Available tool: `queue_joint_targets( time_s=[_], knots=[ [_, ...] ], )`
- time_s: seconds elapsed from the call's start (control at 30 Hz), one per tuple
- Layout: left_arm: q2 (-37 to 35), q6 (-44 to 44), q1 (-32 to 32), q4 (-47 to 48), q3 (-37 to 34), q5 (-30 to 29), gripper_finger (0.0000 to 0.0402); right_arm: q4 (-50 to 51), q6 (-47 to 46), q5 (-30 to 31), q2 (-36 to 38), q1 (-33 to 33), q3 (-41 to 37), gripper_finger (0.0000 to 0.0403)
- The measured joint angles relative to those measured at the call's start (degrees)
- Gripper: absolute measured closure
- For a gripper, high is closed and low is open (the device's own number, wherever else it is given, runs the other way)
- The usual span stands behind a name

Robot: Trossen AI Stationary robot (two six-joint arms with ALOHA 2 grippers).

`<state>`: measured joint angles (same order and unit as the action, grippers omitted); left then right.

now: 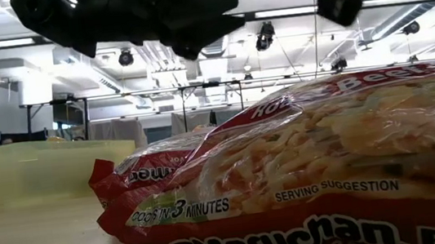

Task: Sort Maruchan noodles
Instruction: Put the blue noodle pack into the yellow bin

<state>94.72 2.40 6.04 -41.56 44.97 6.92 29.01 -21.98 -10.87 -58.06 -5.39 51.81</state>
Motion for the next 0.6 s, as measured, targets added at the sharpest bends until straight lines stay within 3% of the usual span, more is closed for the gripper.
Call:
queue_joint_targets(
  time_s=[0.17, 0.4, 0.6],
  knots=[
    [1.03, -7.99, -0.26, 5.19, 0.33, -0.20, 0.0182, 7.28, -6.03, 0.24, -3.88, 0.11, -0.35, 0.0390],
    [2.61, -9.13, -0.52, 11.34, 2.84, -1.61, 0.0182, 9.49, -10.46, -4.16, -10.69, 0.11, -2.30, 0.0379],
    [5.59, -22.80, -0.42, 11.36, 3.87, -6.74, 0.0182, 11.55, -12.59, -4.14, -16.24, 0.15, -2.70, 0.0372]
  ],
)
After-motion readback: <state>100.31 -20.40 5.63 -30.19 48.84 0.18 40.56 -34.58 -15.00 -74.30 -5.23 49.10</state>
